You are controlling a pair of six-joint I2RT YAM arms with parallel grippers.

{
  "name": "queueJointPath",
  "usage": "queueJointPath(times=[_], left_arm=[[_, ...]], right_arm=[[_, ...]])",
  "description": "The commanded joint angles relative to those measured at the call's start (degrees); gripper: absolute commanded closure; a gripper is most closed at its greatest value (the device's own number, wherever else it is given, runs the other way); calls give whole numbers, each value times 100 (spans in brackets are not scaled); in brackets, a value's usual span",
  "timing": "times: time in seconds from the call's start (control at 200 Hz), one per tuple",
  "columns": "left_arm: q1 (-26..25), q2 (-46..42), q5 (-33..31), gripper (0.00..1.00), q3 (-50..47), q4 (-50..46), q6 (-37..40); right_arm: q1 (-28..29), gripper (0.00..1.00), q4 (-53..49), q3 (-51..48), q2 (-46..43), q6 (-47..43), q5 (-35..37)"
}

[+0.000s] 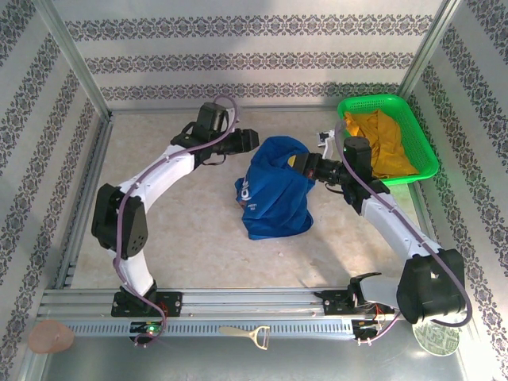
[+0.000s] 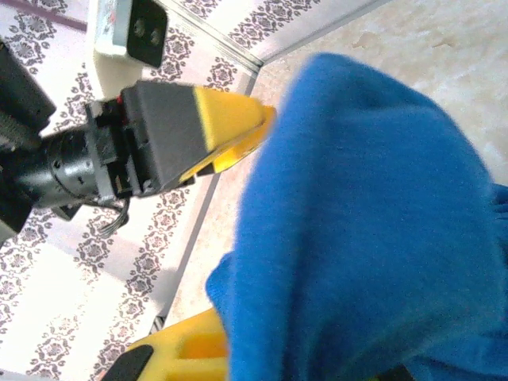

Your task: Fold the inside-out t-shirt

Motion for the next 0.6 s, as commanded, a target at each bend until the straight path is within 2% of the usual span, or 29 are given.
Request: queueJointPath(times=[0.0, 0.115, 0.305, 0.595], left_arm=[[-85, -798, 30, 47, -260, 218, 305], [-395, -910, 367, 46, -288, 348, 486], [-806, -488, 744, 46, -171, 593, 505], [-934, 3, 879, 46, -116, 798, 488]], right_arm=[[-32, 100, 479, -78, -34, 137, -37], [-32, 100, 474, -121, -75, 146, 16], [-26, 100, 470, -166, -128, 150, 5], [-32, 100, 479, -219, -201, 194, 31]])
